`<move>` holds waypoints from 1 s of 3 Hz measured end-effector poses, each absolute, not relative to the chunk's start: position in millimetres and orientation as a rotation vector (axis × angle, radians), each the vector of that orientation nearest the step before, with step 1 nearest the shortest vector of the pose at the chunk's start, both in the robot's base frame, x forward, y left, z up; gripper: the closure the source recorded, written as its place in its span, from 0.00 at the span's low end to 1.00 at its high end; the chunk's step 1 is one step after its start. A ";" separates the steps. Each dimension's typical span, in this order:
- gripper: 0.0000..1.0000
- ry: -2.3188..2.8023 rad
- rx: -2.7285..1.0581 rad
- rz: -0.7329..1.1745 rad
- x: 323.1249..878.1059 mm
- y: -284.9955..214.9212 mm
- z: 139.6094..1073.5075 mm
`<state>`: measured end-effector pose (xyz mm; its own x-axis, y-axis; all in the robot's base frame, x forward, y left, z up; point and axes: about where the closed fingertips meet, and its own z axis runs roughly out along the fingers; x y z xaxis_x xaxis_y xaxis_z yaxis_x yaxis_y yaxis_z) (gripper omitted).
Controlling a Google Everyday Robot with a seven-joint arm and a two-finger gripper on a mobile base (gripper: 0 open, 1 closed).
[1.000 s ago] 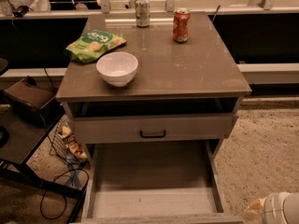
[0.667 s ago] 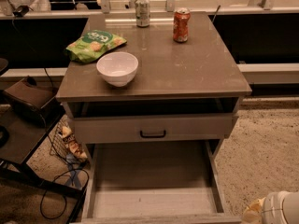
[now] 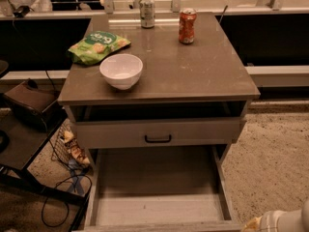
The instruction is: Close middle drawer
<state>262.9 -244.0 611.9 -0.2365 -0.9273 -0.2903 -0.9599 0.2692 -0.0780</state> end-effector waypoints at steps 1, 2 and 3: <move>1.00 2.231 -1.694 0.267 253.0 -238.8 549.1; 1.00 2.150 -1.660 0.346 257.2 -234.2 501.4; 1.00 2.050 -1.649 0.411 270.8 -228.4 464.7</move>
Offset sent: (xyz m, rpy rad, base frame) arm 0.0025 0.0152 -0.1733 0.3159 -0.0592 0.0683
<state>270.8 -228.4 464.7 -0.1639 -0.8286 -0.5353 -0.9710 0.2313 -0.0608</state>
